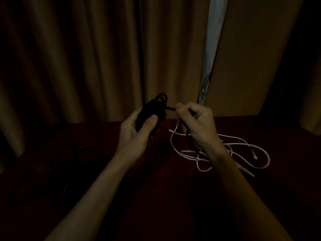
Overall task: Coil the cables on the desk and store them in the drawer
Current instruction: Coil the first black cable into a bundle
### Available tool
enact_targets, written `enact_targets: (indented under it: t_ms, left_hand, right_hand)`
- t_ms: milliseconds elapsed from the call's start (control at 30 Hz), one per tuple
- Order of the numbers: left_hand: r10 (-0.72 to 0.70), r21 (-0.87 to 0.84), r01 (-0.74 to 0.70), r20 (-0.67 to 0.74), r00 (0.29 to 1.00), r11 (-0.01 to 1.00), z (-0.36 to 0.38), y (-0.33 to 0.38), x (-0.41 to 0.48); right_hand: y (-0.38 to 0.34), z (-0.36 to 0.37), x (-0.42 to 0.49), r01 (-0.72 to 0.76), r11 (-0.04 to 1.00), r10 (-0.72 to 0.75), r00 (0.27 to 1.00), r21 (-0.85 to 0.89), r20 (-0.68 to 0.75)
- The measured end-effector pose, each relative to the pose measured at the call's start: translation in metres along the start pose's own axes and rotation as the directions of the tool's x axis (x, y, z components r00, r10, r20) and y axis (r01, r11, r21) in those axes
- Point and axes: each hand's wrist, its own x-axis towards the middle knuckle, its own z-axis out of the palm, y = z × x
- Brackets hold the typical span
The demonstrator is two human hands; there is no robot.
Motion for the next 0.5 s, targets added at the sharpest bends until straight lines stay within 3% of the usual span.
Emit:
enact_targets:
  t_ms: [67, 167, 233, 367, 433, 500]
  left_hand:
    - [-0.03, -0.025, 0.029, -0.031, 0.999, 0.999, -0.001, 0.001, 0.001]
    - [-0.103, -0.085, 0.097, -0.067, 0.992, 0.992, -0.003, 0.003, 0.004]
    - [-0.182, -0.202, 0.176, -0.01, 0.983, 0.964, -0.006, 0.006, 0.006]
    - [-0.275, -0.478, 0.402, 0.314, 0.909, 0.781, -0.009, 0.016, 0.001]
    - [-0.267, -0.525, 0.498, 0.455, 0.849, 0.69, -0.007, 0.018, -0.003]
    - [-0.27, -0.492, 0.567, 0.549, 0.791, 0.661, -0.008, 0.019, -0.006]
  right_hand:
    - [0.0, 0.004, 0.001, -0.112, 0.973, 0.105, 0.994, 0.203, 0.042]
    - [-0.005, 0.009, 0.0, -0.326, 0.832, 0.267, 0.944, 0.449, 0.192]
    - [-0.004, 0.011, 0.001, -0.372, 0.839, 0.3, 0.925, 0.397, 0.233]
    - [0.003, 0.01, 0.0, -0.349, 0.91, 0.276, 0.913, 0.225, 0.3]
    - [0.003, 0.006, -0.003, -0.399, 0.882, 0.274, 0.867, 0.251, 0.416]
    - [0.001, 0.006, -0.006, -0.387, 0.891, 0.241, 0.846, 0.237, 0.476]
